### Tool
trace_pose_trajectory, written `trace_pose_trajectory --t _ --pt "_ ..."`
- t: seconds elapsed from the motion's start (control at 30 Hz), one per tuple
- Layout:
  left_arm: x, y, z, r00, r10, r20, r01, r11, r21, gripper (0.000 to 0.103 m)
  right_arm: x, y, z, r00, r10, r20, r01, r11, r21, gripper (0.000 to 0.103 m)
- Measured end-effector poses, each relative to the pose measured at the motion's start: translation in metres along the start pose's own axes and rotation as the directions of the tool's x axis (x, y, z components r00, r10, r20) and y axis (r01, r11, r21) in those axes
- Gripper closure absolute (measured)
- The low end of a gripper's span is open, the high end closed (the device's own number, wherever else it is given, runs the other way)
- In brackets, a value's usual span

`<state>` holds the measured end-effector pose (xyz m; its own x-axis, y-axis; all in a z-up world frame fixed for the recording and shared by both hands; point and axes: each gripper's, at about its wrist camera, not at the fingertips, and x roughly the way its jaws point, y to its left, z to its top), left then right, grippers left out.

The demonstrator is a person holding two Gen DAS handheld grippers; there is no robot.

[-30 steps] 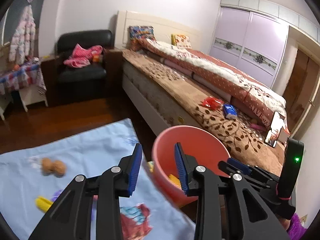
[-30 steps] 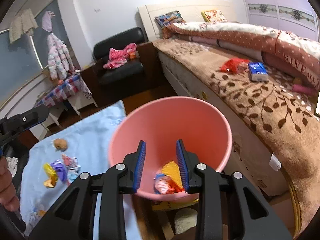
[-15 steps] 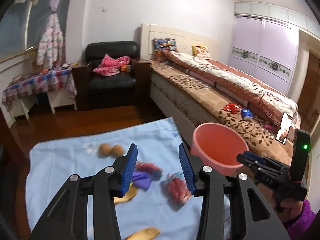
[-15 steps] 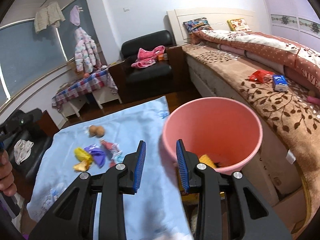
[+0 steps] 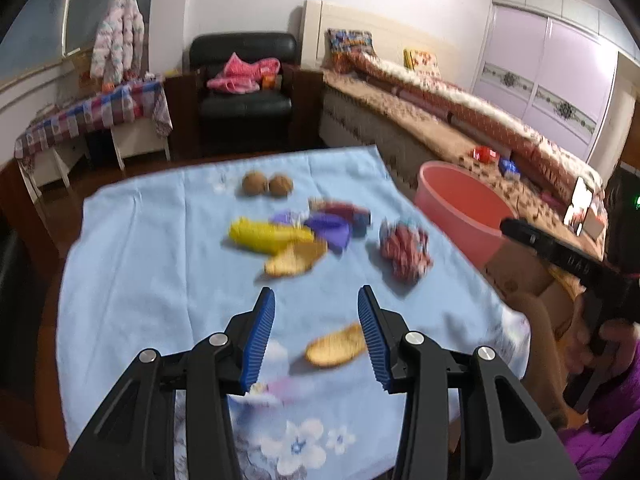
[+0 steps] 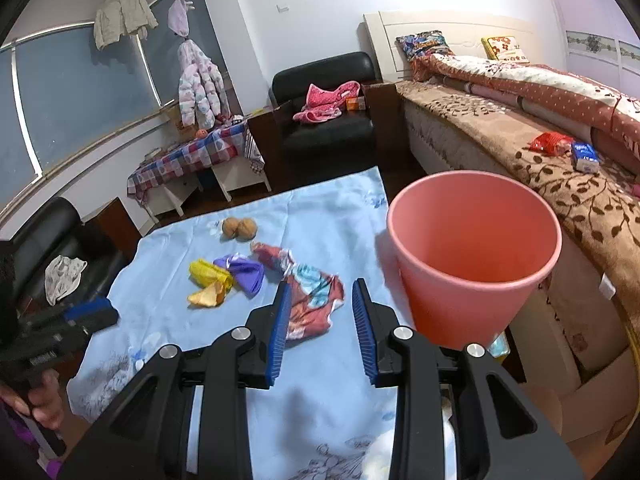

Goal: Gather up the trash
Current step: 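Withdraw both tools from the bucket back toward the cloth, then grasp the bread crust with the left tool while the right tool grasps the crumpled wrapper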

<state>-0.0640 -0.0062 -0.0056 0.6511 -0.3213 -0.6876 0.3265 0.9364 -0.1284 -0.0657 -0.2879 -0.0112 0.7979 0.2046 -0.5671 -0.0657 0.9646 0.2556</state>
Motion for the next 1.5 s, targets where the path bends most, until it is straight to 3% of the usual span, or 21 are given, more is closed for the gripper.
trace_pose_trajectory --t 0.23,0.77,0.83,1.0,1.1,1.5 --pt "0.03 -0.004 -0.027 0.997 -0.026 -0.074 0.027 1.0 0.013 0.061 -0.002 0.011 -0.019 0.999 -0.003 -0.037 0.002 1.0 -0.012 0.071" --pt "0.071 -0.009 -0.035 0.991 -0.014 -0.136 0.015 1.0 0.01 0.061 0.001 0.03 -0.043 0.993 0.024 -0.112 -0.024 1.0 0.005 0.071" --pt "0.072 -0.006 -0.036 0.99 -0.017 -0.137 0.017 1.0 -0.005 0.066 0.0 0.031 -0.045 0.993 0.023 -0.115 -0.023 1.0 0.002 0.071" --pt "0.079 0.0 -0.038 0.988 -0.027 -0.153 0.021 0.999 -0.043 0.095 -0.003 0.034 -0.046 0.993 0.018 -0.115 -0.018 1.0 0.003 0.071" --pt "0.074 0.0 -0.039 0.991 -0.035 -0.132 0.028 0.998 -0.054 0.099 -0.006 0.036 -0.047 0.993 0.013 -0.115 -0.013 1.0 0.0 0.071" --pt "0.017 0.008 -0.025 1.0 0.001 0.026 0.002 0.996 -0.093 0.099 -0.024 0.054 -0.049 0.996 0.006 -0.086 -0.009 0.999 -0.033 0.071"
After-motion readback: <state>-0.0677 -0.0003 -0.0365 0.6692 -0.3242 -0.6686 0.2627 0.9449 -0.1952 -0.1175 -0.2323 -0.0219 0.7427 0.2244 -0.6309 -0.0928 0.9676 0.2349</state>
